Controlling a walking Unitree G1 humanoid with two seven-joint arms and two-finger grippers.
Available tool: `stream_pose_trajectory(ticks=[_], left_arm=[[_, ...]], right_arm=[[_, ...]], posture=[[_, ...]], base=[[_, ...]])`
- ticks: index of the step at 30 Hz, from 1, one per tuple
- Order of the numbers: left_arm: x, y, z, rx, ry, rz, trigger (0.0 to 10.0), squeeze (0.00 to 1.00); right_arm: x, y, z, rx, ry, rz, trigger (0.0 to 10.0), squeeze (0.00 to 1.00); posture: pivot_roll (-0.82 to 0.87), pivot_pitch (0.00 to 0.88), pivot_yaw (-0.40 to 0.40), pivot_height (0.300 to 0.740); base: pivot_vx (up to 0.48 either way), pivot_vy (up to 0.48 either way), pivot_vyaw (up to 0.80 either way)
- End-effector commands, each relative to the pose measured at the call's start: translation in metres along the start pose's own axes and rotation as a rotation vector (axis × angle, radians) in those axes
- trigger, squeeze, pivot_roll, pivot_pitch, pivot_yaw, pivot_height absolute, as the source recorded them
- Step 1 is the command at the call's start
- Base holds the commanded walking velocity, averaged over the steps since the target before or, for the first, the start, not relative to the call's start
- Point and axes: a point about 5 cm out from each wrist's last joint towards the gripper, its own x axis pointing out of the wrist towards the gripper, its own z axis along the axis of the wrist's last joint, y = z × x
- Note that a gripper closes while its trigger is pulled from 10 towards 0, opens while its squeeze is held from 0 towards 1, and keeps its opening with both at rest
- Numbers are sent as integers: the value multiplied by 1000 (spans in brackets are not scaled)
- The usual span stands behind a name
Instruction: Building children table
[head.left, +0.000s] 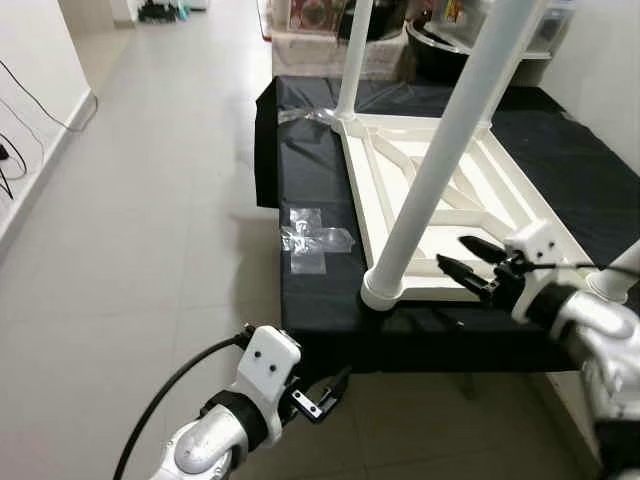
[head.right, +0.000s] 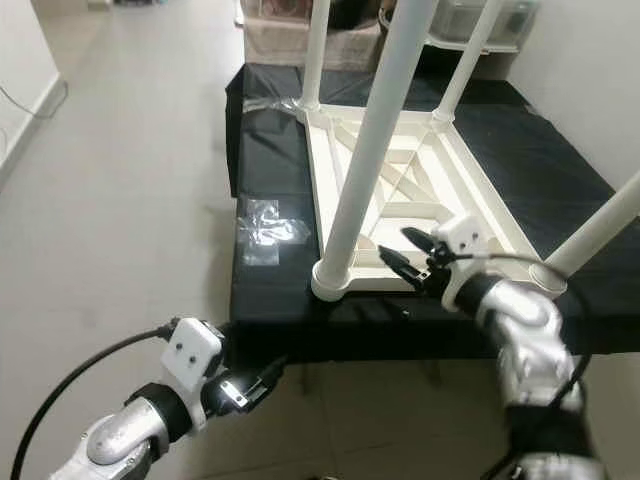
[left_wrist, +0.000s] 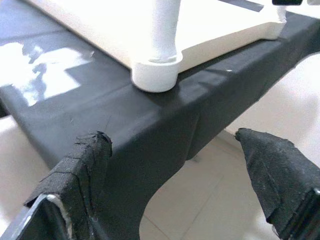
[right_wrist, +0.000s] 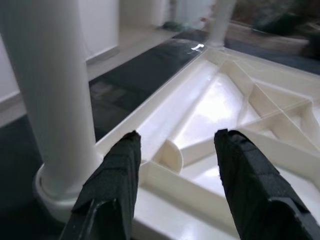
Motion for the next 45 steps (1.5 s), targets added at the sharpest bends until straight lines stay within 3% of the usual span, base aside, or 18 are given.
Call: stream_pose_trajectory(ticks=[1, 2, 3, 4, 5, 6, 8, 9, 10, 11, 12, 14, 16, 31, 35, 45], left_arm=[[4, 1, -5, 18, 1, -4, 10000, 0], [4, 1, -5, 18, 1, -4, 10000, 0], [6, 3, -6, 26, -3, 2, 10000, 0], [6, 3, -6, 26, -3, 2, 10000, 0], [9, 5, -8, 31, 0, 11, 10000, 0], [9, 5, -8, 31, 0, 11, 10000, 0], [14, 9, -13, 34, 21, 26, 10000, 0], [14, 9, -13, 34, 21, 26, 10000, 0], [18, 11, -16, 33, 35, 39, 10000, 0], [18, 11, -16, 33, 35, 39, 10000, 0], [21, 13, -19, 38, 41, 46, 10000, 0], [21, 13, -19, 38, 41, 46, 10000, 0], [27, 14, -23, 50, 43, 41, 10000, 0], [35, 18, -30, 78, 50, 42, 10000, 0], [38, 22, -33, 89, 47, 50, 10000, 0], [40, 23, -34, 81, 40, 58, 10000, 0]], right_arm=[[-13, 8, -5, 50, -32, -199, 10000, 0], [-13, 8, -5, 50, -32, -199, 10000, 0], [-22, 25, -15, 96, -27, -281, 10000, 0], [-22, 25, -15, 96, -27, -281, 10000, 0], [-27, 44, -23, 121, -22, -325, 10000, 0], [-27, 44, -23, 121, -22, -325, 10000, 0], [-31, 74, -31, 157, -22, -342, 10000, 0], [-31, 74, -31, 157, -22, -342, 10000, 0], [-31, 87, -35, 160, -17, -355, 10000, 0], [-31, 87, -35, 160, -17, -355, 10000, 0], [-32, 98, -38, 144, 10, -362, 10000, 0], [-32, 98, -38, 144, 10, -362, 10000, 0], [-33, 110, -47, 148, 60, -384, 10000, 0], [-30, 118, -51, 173, 111, -422, 10000, 0], [-24, 126, -53, 180, 119, -346, 10000, 0], [-22, 130, -52, 172, 119, -291, 10000, 0]], posture=[[83, 8, -78, 740], [83, 8, -78, 740], [81, 2, -76, 740], [81, 2, -76, 740], [81, 0, -72, 740], [81, 0, -72, 740], [80, 0, -71, 740], [80, 0, -71, 740], [77, 0, -68, 740], [77, 0, -68, 740], [77, 0, -69, 740], [77, 0, -69, 740], [76, 0, -70, 740], [74, 0, -63, 740], [72, 0, -61, 740], [71, 0, -62, 740]], base=[[0, 0, 0], [0, 0, 0], [0, 0, 0], [0, 0, 0], [0, 0, 0], [0, 0, 0], [0, 0, 0], [0, 0, 0], [0, 0, 0], [0, 0, 0], [0, 0, 0], [0, 0, 0], [0, 0, 0], [0, -376, 0], [0, -475, 0], [0, -447, 0]])
